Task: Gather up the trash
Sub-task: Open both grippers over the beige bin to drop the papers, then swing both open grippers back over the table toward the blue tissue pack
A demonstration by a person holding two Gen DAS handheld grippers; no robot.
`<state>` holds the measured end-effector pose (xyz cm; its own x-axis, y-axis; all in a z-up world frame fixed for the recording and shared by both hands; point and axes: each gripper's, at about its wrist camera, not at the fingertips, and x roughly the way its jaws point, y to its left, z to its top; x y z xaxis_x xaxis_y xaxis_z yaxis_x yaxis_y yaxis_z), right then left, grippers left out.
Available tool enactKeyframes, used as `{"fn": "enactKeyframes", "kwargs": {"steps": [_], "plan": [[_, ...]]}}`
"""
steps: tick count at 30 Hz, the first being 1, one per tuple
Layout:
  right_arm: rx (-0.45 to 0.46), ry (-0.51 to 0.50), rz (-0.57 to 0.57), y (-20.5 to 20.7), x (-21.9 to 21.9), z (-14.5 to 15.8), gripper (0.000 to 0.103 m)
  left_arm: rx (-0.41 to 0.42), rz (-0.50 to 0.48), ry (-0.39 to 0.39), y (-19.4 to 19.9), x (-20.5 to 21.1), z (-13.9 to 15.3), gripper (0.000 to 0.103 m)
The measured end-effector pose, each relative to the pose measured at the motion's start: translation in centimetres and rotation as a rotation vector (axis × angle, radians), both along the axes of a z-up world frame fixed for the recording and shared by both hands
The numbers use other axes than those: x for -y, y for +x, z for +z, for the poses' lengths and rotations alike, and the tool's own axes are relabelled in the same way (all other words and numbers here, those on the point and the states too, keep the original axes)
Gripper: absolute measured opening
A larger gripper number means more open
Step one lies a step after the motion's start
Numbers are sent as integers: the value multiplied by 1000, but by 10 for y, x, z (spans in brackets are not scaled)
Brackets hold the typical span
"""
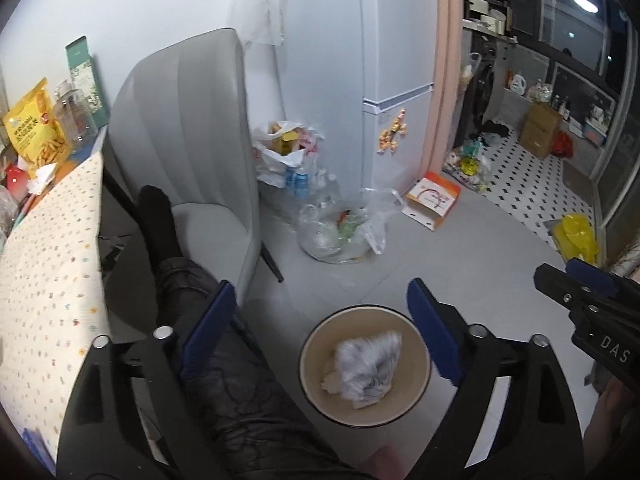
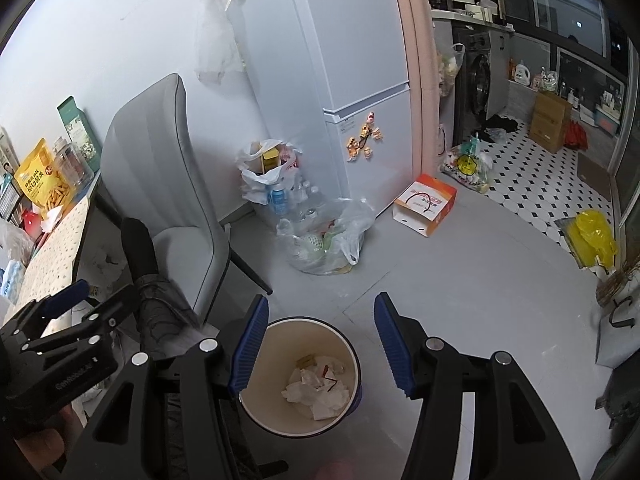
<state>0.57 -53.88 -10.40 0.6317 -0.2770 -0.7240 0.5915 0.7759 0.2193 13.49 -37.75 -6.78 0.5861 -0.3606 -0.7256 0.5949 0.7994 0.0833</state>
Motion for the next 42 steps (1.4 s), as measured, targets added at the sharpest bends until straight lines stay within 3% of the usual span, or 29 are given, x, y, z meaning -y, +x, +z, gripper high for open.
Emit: {"fn": "enactKeyframes", "kwargs": {"steps": [4, 8, 10, 22, 31, 42], "plan": [[5, 4, 27, 4, -10, 0, 62, 15, 63, -14, 8, -22, 10, 97], [32, -8, 56, 9, -26, 9, 91, 2, 109, -37, 15, -48, 18, 97], [47, -24, 70, 12, -37, 16, 95, 13, 140, -53, 16, -64, 23, 97], [80, -43, 243, 49, -127, 43, 95, 55, 325, -128, 21, -185, 50, 97], [92, -77, 408, 71, -221, 63, 95, 86, 479, -164, 11, -292, 58, 97], [73, -129, 583, 81, -325, 69, 95, 99, 616, -203, -5, -389, 58, 97]]}}
